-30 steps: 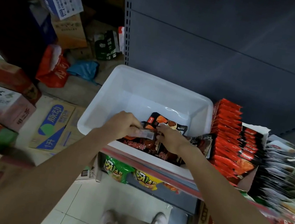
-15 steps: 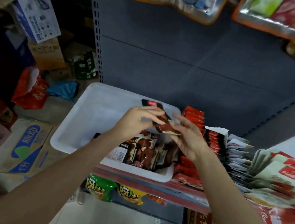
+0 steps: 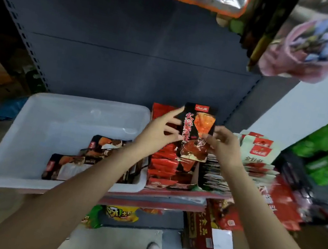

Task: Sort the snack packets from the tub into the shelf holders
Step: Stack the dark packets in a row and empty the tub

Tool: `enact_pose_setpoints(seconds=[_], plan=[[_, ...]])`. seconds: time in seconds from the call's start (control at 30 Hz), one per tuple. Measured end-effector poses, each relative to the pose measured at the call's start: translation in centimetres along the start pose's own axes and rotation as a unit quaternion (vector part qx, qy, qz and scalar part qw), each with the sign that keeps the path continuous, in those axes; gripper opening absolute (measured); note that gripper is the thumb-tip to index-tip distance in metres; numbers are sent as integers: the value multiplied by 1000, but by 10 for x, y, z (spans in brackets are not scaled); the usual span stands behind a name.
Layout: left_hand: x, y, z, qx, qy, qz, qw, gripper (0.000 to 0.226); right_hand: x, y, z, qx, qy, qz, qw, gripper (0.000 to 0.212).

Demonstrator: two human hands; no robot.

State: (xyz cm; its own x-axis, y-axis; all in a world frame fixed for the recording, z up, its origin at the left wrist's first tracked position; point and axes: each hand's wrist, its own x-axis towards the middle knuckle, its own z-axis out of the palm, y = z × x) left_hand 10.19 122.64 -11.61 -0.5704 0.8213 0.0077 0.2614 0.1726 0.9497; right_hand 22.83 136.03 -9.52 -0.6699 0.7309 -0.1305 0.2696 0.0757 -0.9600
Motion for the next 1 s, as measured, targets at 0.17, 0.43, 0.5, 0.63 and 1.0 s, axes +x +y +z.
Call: enact_pose_setpoints(seconds=[0.17, 0.43, 0.5, 0.63, 1.0], plan=[[-1, -21, -2, 271, -142, -27, 952, 105, 10, 20, -13, -148, 7, -41, 988, 14], [-1, -29, -3, 342, -176, -37, 922, 109, 17, 36, 7, -295, -43, -58, 953, 33], [-2, -30, -3, 336, -177, -39, 924, 108, 17, 36, 7, -285, -26, -82, 955, 45], [-3, -30, -3, 332, -176, -39, 926, 106, 16, 35, 10, -234, -16, -164, 958, 48], [-13, -36, -2, 306, -138, -24, 942, 100, 19, 41, 23, -506, -118, -147, 842, 27]])
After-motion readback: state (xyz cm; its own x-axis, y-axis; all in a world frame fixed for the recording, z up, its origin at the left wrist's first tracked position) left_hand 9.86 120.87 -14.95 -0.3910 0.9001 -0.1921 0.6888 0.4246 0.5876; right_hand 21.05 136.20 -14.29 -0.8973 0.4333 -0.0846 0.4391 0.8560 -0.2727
